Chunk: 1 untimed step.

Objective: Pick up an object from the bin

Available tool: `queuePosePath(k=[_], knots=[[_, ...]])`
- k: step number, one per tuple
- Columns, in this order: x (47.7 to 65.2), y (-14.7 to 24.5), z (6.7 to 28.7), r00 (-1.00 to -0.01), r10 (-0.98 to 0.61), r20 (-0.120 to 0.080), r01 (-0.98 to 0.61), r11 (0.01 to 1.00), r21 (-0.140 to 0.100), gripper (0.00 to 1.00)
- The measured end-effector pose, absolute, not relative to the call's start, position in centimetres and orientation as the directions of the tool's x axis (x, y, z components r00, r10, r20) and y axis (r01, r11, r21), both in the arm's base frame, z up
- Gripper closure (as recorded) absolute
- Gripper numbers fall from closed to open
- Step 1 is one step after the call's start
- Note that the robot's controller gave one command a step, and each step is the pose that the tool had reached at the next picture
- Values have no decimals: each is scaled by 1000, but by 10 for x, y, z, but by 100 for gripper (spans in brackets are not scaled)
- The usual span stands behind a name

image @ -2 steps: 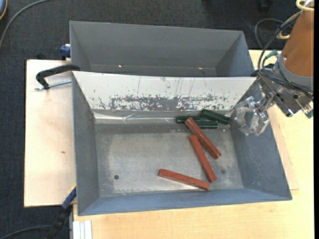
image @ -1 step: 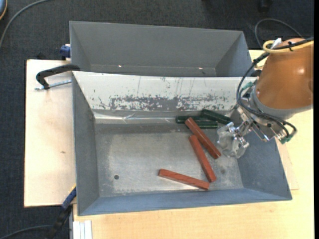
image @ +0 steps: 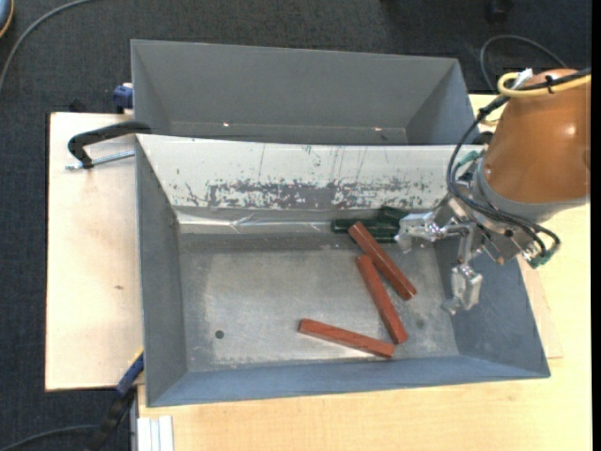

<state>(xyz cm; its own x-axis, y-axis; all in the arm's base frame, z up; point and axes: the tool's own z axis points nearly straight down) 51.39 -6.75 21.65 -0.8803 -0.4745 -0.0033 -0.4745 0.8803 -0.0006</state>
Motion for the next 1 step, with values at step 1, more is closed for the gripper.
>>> queuePosePath(k=[1], knots=[[520,-42,94,-894,-448,3,-448,894,5,0]])
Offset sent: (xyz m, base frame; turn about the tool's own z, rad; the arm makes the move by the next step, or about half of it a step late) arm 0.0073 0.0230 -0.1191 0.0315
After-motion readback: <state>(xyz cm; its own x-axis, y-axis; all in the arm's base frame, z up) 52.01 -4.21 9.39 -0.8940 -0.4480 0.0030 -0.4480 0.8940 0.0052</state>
